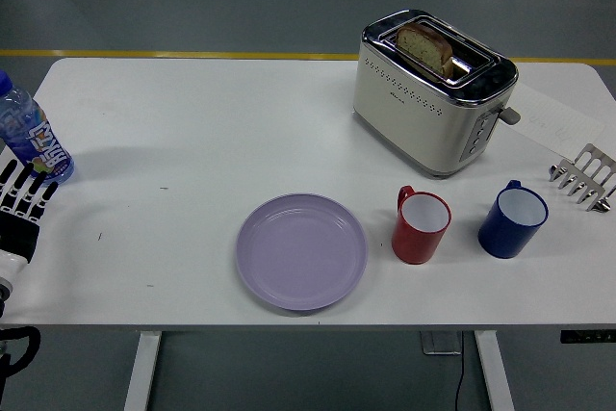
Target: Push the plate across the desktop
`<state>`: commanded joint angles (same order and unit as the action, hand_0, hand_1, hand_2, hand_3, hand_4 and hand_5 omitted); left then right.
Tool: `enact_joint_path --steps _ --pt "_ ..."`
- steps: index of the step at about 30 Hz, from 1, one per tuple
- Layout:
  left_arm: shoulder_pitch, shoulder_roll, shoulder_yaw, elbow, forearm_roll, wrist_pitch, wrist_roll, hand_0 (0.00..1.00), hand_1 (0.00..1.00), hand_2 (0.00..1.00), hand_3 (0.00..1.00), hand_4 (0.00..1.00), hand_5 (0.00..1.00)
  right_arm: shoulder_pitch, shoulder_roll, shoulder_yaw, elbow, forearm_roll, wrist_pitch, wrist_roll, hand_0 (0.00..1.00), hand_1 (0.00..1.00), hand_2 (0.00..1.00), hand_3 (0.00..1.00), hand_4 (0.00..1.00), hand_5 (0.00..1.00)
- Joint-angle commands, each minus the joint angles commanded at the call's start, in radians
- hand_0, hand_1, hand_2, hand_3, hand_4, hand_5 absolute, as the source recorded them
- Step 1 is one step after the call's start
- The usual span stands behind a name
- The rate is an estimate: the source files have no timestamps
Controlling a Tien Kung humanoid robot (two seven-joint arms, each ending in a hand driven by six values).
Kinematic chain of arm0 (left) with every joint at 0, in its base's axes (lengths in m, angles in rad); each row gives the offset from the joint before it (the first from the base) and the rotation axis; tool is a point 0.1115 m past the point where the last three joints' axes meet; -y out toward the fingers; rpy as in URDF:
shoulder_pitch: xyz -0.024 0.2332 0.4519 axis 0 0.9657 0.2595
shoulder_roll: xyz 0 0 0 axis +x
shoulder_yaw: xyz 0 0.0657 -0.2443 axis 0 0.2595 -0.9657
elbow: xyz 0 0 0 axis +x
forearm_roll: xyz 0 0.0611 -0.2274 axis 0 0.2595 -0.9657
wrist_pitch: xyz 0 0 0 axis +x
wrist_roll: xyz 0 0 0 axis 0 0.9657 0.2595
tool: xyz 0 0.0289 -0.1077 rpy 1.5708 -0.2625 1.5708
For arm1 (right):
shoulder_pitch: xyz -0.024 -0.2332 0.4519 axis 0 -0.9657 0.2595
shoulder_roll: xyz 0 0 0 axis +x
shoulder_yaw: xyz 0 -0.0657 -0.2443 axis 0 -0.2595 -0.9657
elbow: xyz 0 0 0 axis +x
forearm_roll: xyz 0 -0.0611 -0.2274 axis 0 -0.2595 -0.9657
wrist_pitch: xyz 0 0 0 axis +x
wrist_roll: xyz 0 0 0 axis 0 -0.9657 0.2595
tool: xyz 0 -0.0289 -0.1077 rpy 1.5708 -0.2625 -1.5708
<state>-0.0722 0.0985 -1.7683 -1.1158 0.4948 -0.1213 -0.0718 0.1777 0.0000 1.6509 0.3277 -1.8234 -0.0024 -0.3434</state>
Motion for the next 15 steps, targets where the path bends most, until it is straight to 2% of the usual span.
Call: enact_joint_path --steps 7,15 --pt "-0.002 0.001 -0.001 -0.004 -0.037 -0.025 0.010 0.549 0.647 0.638 0.629 0.522 0.998 0.002 0.000 -0.002 -0.001 0.004 0.000 0.002 0.572 0.534 0.614 0.598 0.114 0.593" --pt "-0.007 0.001 -0.006 -0.005 -0.052 -0.032 0.011 0.544 0.643 0.633 0.627 0.524 0.998 0.008 0.000 -0.007 -0.002 0.012 -0.002 0.002 0.572 0.532 0.614 0.598 0.115 0.595"
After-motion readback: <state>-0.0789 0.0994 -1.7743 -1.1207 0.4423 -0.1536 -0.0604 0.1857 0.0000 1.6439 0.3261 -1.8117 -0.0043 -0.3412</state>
